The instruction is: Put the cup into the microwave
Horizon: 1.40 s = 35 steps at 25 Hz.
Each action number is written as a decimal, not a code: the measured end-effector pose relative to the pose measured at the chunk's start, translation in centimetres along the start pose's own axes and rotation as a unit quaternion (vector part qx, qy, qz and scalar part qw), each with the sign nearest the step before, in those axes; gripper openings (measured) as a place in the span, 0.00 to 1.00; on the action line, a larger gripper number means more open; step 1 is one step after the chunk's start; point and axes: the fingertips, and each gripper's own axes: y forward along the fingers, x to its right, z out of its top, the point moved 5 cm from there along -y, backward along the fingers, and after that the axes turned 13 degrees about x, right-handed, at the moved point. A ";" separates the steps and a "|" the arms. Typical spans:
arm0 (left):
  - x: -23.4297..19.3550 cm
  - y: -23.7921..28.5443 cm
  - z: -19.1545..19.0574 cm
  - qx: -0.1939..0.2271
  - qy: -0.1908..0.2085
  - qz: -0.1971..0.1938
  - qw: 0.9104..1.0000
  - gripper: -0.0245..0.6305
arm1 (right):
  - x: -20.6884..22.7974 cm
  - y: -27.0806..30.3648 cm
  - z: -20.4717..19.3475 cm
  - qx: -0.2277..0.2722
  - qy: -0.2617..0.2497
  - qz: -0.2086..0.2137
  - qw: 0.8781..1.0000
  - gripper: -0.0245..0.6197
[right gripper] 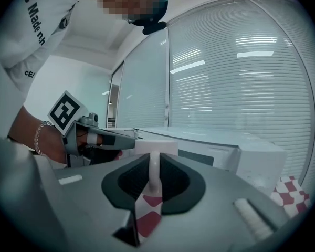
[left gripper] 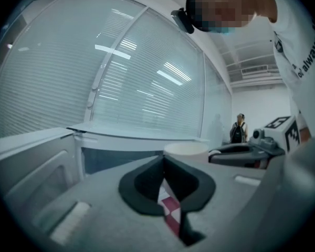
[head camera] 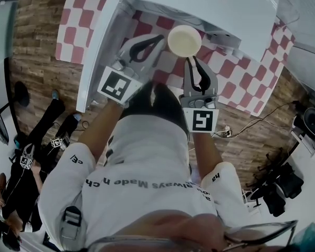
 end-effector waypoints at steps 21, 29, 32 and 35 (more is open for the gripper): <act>-3.8 2.9 -4.7 -0.012 0.001 0.025 1.000 0.04 | 2.6 5.5 -6.2 -0.011 -0.014 -0.023 1.000 0.11; -5.5 4.7 -5.9 -0.015 0.003 0.026 1.000 0.04 | 3.6 7.9 -7.8 -0.009 -0.013 -0.031 0.999 0.11; -6.2 5.2 -6.3 -0.017 0.005 0.027 0.999 0.04 | 4.0 8.8 -8.2 -0.010 -0.011 -0.035 0.999 0.11; -7.0 5.7 -6.8 -0.021 0.014 0.023 0.999 0.04 | 4.4 9.9 -8.8 -0.010 -0.014 -0.036 0.999 0.11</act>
